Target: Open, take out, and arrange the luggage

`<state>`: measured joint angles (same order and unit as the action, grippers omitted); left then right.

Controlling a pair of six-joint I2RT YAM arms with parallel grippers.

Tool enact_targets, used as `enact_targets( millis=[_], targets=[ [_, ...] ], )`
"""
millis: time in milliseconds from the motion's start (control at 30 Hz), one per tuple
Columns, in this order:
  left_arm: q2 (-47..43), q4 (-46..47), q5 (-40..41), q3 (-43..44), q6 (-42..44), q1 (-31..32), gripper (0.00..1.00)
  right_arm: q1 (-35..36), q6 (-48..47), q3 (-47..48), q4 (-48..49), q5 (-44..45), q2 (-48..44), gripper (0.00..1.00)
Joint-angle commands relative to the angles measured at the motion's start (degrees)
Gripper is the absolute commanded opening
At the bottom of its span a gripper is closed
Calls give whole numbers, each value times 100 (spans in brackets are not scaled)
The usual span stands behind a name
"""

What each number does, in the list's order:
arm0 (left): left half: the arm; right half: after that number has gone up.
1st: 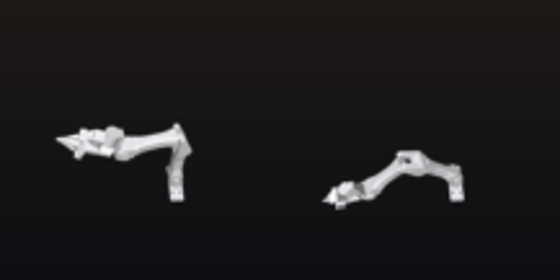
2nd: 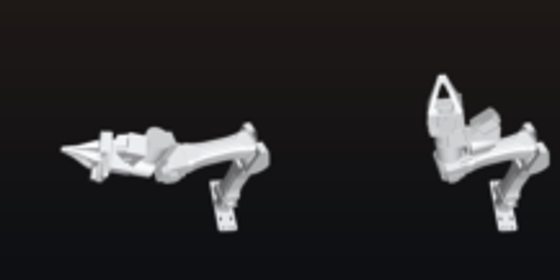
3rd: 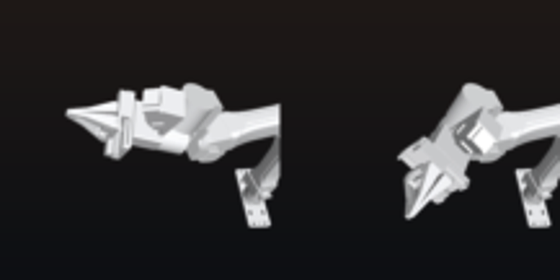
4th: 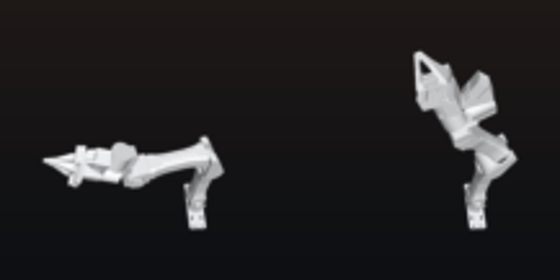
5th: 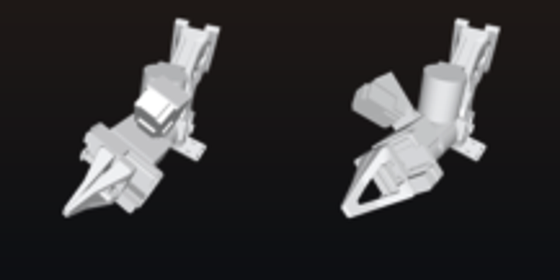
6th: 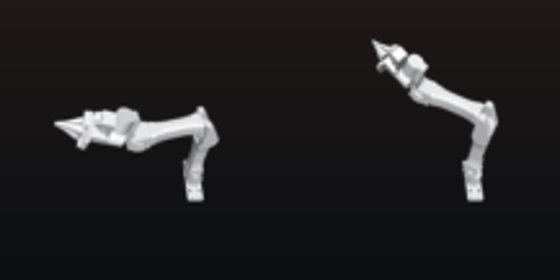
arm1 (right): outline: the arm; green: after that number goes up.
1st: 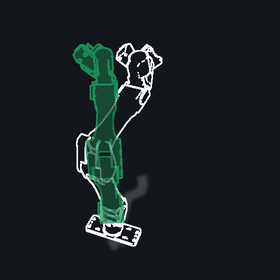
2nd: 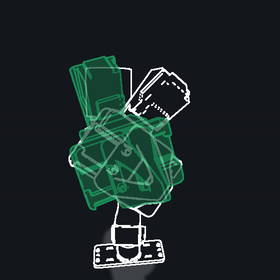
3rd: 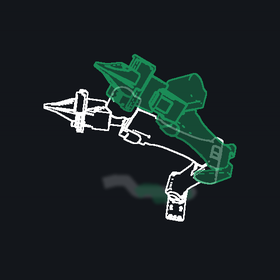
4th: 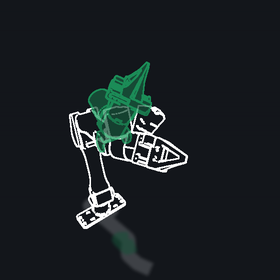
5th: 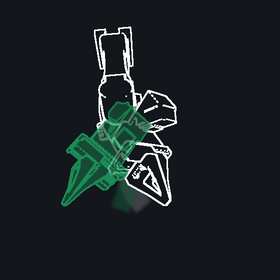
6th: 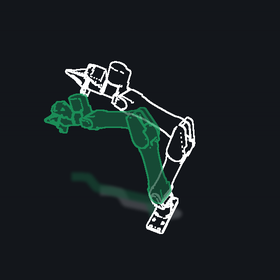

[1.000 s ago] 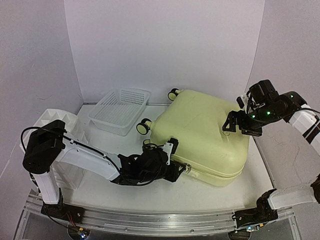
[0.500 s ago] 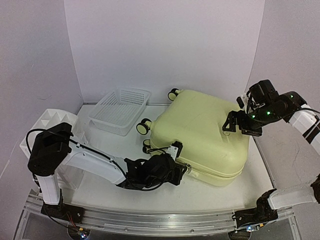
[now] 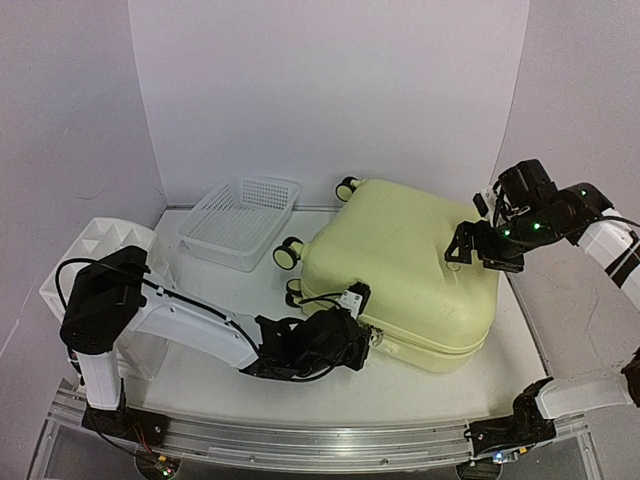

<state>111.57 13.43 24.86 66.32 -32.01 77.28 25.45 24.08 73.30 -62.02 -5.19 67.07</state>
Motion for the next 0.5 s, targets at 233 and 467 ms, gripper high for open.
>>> enact_targets(
  millis=[233, 467],
  targets=[
    [-455, -111, 342, -177, -19, -55, 0, 65, 72, -150, -28, -88, -18, 98],
    [-982, -442, 629, -855, -276, -297, 0, 62, 30, -203, -33, 101, -74, 98]
  ],
)
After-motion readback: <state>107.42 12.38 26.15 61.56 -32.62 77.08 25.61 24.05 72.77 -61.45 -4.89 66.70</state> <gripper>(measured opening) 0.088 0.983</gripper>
